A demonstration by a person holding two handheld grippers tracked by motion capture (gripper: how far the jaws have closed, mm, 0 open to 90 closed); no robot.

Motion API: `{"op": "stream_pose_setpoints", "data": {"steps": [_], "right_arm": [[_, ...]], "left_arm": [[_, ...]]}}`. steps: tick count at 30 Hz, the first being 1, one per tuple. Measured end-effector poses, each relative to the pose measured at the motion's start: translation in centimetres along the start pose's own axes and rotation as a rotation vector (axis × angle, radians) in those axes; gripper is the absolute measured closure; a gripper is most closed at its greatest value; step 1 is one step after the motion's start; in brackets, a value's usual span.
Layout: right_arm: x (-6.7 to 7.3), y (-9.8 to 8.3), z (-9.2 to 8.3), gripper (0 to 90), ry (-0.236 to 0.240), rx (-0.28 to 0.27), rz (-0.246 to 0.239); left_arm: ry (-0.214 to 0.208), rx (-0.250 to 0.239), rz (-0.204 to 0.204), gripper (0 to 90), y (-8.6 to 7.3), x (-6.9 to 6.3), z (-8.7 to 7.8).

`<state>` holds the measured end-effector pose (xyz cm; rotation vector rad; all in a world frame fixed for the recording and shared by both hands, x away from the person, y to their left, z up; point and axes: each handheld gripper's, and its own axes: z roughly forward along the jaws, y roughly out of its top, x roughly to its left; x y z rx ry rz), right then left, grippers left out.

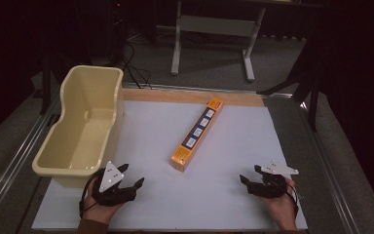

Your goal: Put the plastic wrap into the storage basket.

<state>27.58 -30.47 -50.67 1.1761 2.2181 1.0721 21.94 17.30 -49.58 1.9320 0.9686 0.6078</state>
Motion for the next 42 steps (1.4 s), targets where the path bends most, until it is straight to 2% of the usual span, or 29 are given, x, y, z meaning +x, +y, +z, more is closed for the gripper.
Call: {"op": "stream_pose_setpoints", "data": {"steps": [6, 12, 17, 19, 23, 29, 30, 34, 38, 42], "right_arm": [[0.0, 0.0, -0.1, 28.5, -0.002, -0.008, 0.001], [0.3, 0.3, 0.1, 33.7, -0.022, -0.003, 0.004], [0.8, 0.6, 0.2, 34.6, -0.011, -0.009, -0.006], [1.4, 1.0, 0.4, 40.7, 0.013, 0.01, -0.028], [2.4, 2.1, 0.4, 45.4, 0.046, -0.009, -0.063], [2.9, 3.7, 0.8, 58.2, 0.098, -0.031, -0.063], [3.3, 4.6, 0.9, 61.1, 0.103, -0.05, -0.07], [3.8, 5.8, 1.3, 66.5, 0.113, -0.067, -0.073], [4.8, 7.9, 2.5, 74.6, 0.121, -0.078, -0.085], [5.7, 9.2, 3.9, 82.7, 0.155, -0.083, -0.088]], "left_arm": [[0.005, -0.014, -0.007, 29.2, 0.0, -0.2, 0.0], [-0.004, -0.02, -0.004, 28.6, 0.1, -0.4, 0.0], [-0.012, -0.028, -0.003, 28.6, 0.1, -0.6, 0.1], [-0.01, -0.022, -0.006, 28.5, -0.1, -0.7, 0.0], [-0.007, -0.025, -0.007, 28.6, -0.2, -0.6, -0.1], [-0.005, -0.034, -0.008, 28.5, -0.2, -0.6, -0.3], [-0.006, -0.033, -0.008, 28.5, -0.2, -0.6, -0.2], [-0.005, -0.039, -0.007, 28.6, -0.2, -0.6, -0.3], [-0.006, -0.044, -0.008, 28.6, -0.1, -0.6, -0.4], [-0.009, -0.044, -0.002, 28.6, -0.1, -0.7, -0.4]]}}
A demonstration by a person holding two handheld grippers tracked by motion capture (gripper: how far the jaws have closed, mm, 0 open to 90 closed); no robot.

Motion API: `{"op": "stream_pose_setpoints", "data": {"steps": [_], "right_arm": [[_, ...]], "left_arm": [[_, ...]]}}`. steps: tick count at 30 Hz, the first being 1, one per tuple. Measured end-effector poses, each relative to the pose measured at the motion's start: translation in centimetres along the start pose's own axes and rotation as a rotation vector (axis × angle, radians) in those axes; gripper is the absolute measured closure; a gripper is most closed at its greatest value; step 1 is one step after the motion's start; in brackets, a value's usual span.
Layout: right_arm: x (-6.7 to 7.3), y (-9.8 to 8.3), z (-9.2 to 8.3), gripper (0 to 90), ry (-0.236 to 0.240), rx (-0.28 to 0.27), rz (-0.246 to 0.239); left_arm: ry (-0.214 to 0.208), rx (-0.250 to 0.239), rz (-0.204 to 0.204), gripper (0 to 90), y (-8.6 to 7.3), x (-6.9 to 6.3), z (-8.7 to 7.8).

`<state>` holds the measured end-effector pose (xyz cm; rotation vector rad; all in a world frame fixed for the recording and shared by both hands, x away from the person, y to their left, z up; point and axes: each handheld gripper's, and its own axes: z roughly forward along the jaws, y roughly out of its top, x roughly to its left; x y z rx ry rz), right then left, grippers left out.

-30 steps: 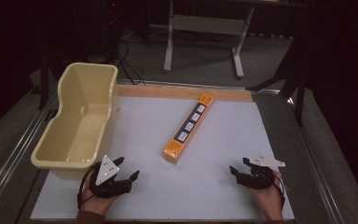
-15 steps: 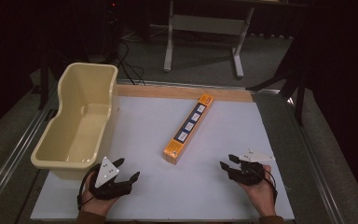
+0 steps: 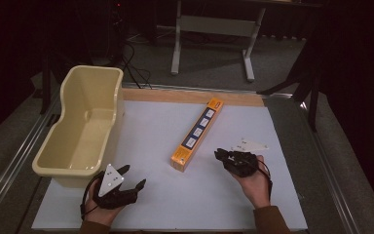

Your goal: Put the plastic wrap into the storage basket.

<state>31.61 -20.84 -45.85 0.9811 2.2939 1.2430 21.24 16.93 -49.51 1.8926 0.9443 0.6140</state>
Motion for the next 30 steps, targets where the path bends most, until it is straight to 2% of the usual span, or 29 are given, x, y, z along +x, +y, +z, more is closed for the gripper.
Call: {"op": "stream_pose_setpoints", "data": {"steps": [5, 15, 22, 24, 25, 28, 30], "right_arm": [[0.8, 1.1, 2.3, 89.4, 0.031, 0.009, -0.004], [3.4, 2.4, 6.6, 89.8, 0.077, 0.065, -0.04], [4.7, 3.1, 8.9, 89.8, 0.088, 0.097, -0.058], [5.6, 3.5, 10.2, 89.8, 0.096, 0.109, -0.076], [5.6, 3.5, 10.2, 89.8, 0.096, 0.109, -0.076], [6.5, 4.0, 11.7, 89.8, 0.103, 0.131, -0.089], [6.8, 4.1, 12.1, 89.8, 0.105, 0.139, -0.093]], "left_arm": [[-0.002, -0.003, 0.002, 28.6, 0.0, 0.0, 0.0], [-0.005, -0.003, 0.002, 28.7, 0.1, -0.1, 0.0], [-0.01, -0.002, 0.005, 28.8, 0.1, -0.2, 0.1], [-0.011, -0.002, 0.005, 28.8, 0.1, -0.2, 0.1], [-0.011, -0.002, 0.005, 28.8, 0.1, -0.2, 0.1], [-0.011, -0.002, 0.006, 28.9, 0.1, -0.2, 0.1], [-0.012, -0.003, 0.005, 28.9, 0.1, -0.2, 0.1]]}}
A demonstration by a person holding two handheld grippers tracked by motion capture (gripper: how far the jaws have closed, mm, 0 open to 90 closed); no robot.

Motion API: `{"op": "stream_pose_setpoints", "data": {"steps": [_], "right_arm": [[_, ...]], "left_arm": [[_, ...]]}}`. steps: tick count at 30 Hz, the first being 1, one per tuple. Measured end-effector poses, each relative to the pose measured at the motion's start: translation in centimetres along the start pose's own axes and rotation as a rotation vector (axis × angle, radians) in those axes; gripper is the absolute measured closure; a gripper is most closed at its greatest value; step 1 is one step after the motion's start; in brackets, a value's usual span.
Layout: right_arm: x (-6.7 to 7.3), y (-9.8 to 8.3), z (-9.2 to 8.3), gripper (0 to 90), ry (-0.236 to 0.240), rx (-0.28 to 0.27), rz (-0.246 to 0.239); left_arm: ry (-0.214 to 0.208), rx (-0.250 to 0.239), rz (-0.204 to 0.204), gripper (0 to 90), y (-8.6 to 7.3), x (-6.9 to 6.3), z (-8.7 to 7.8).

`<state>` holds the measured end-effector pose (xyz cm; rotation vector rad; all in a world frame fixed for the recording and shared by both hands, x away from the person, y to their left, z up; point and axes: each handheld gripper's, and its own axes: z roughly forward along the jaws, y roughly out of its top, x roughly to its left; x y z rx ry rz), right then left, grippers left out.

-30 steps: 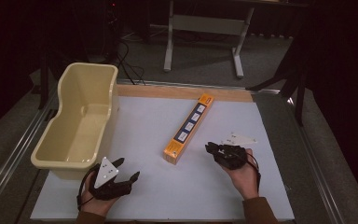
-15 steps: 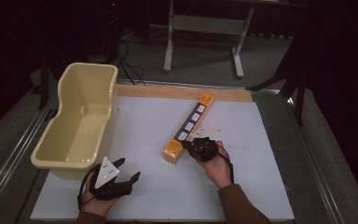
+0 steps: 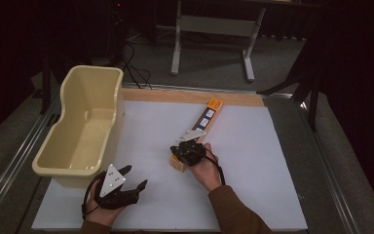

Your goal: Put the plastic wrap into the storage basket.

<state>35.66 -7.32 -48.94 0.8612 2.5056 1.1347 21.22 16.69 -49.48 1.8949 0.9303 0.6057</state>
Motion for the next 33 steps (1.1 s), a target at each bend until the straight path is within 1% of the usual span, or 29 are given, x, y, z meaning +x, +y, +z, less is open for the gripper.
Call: {"op": "stream_pose_setpoints", "data": {"steps": [3, 5, 6, 7, 8, 10, 15, 19, 21, 22, 26, 30, 33], "right_arm": [[0.7, 0.6, 1.2, 89.8, 0.005, 0.044, -0.023], [0.7, 0.7, 1.4, 89.7, 0.006, 0.05, -0.028], [0.8, 0.8, 1.8, 89.8, 0.015, 0.076, -0.023], [0.8, 0.9, 2.2, 89.8, 0.015, 0.105, -0.033], [0.7, 1.0, 2.3, 89.8, 0.018, 0.116, -0.02], [0.8, 1.3, 2.3, 89.8, 0.014, 0.14, -0.026], [1.0, 1.1, 1.7, 89.8, -0.009, 0.194, -0.061], [1.1, 0.1, 0.4, 89.8, -0.029, 0.212, -0.065], [1.2, -0.6, -0.6, 89.8, -0.049, 0.23, -0.088], [1.1, -0.9, -0.9, 89.8, -0.052, 0.235, -0.089], [0.5, -2.6, -3.0, 89.8, -0.066, 0.258, -0.093], [-0.5, -4.7, -5.5, 89.8, -0.086, 0.258, -0.069], [-1.4, -6.2, -7.3, 89.8, -0.113, 0.262, -0.041]], "left_arm": [[-0.001, 0.0, 0.0, 28.9, 0.0, 0.0, 0.0], [-0.002, 0.0, 0.0, 28.9, 0.0, 0.0, 0.0], [-0.002, -0.001, 0.001, 28.9, 0.0, 0.0, 0.0], [-0.003, -0.002, 0.001, 28.9, 0.0, 0.0, 0.0], [-0.003, -0.002, 0.001, 28.9, 0.0, 0.0, -0.1], [-0.003, -0.002, 0.0, 28.9, 0.0, 0.0, -0.1], [-0.002, -0.008, -0.004, 28.9, -0.1, 0.0, -0.2], [0.0, -0.004, -0.002, 28.9, -0.1, 0.0, -0.2], [0.001, -0.004, -0.001, 28.9, -0.1, 0.0, -0.2], [0.001, -0.003, -0.002, 28.9, -0.1, 0.0, -0.2], [0.001, -0.002, 0.0, 28.9, -0.1, -0.1, -0.1], [-0.001, -0.003, 0.001, 29.0, -0.1, -0.2, 0.0], [-0.001, 0.001, 0.004, 29.1, -0.1, -0.2, 0.0]]}}
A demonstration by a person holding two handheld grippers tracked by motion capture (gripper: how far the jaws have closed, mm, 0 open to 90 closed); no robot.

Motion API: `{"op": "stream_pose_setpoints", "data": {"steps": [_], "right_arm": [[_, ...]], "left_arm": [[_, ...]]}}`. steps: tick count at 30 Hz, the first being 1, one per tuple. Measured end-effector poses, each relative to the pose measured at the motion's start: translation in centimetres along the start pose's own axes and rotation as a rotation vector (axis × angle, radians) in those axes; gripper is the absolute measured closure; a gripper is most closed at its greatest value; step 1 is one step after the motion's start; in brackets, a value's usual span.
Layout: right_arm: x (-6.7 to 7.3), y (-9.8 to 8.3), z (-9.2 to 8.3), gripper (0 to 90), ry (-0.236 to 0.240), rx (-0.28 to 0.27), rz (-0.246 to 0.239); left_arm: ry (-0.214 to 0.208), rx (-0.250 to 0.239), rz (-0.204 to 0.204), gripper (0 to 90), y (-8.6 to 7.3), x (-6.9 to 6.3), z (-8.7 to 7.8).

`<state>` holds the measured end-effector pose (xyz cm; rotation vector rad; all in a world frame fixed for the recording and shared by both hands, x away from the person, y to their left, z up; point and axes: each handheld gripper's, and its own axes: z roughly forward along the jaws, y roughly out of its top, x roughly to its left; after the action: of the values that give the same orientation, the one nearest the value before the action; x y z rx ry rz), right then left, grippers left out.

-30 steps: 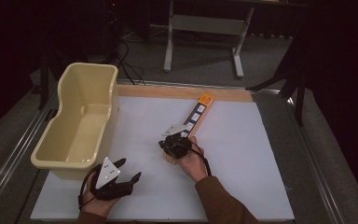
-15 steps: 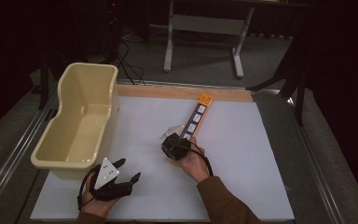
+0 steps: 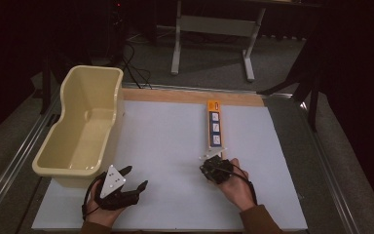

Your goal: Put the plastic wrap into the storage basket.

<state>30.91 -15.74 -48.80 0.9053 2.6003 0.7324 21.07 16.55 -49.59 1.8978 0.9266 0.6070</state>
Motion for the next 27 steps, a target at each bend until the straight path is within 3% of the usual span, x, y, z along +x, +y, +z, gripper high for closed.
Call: {"op": "stream_pose_setpoints", "data": {"steps": [8, 13, 15, 17, 21, 22, 27], "right_arm": [[-3.6, -4.9, -2.7, 89.8, -0.075, 0.019, 0.096], [-5.9, -6.9, -3.7, 88.0, -0.145, 0.04, 0.154], [-6.6, -7.4, -4.1, 77.0, -0.103, 0.012, 0.174], [-6.6, -7.6, -4.8, 64.6, -0.068, -0.064, 0.139], [-7.0, -7.4, -5.8, 49.7, -0.108, -0.14, 0.125], [-8.3, -7.0, -6.1, 38.3, -0.157, -0.191, 0.182], [-10.5, -6.3, -4.7, 26.1, -0.161, -0.194, 0.256]], "left_arm": [[-0.002, 0.007, 0.004, 29.1, 0.0, -0.1, 0.2], [0.002, 0.006, 0.004, 29.4, 0.0, -0.1, 0.1], [0.002, 0.006, 0.003, 29.4, 0.0, -0.1, 0.2], [0.002, 0.007, 0.005, 29.4, 0.0, -0.1, 0.2], [-0.002, 0.012, 0.004, 29.4, 0.0, -0.2, 0.4], [-0.004, 0.013, 0.007, 29.3, 0.0, -0.2, 0.4], [-0.006, 0.016, 0.007, 29.3, 0.0, -0.2, 0.5]]}}
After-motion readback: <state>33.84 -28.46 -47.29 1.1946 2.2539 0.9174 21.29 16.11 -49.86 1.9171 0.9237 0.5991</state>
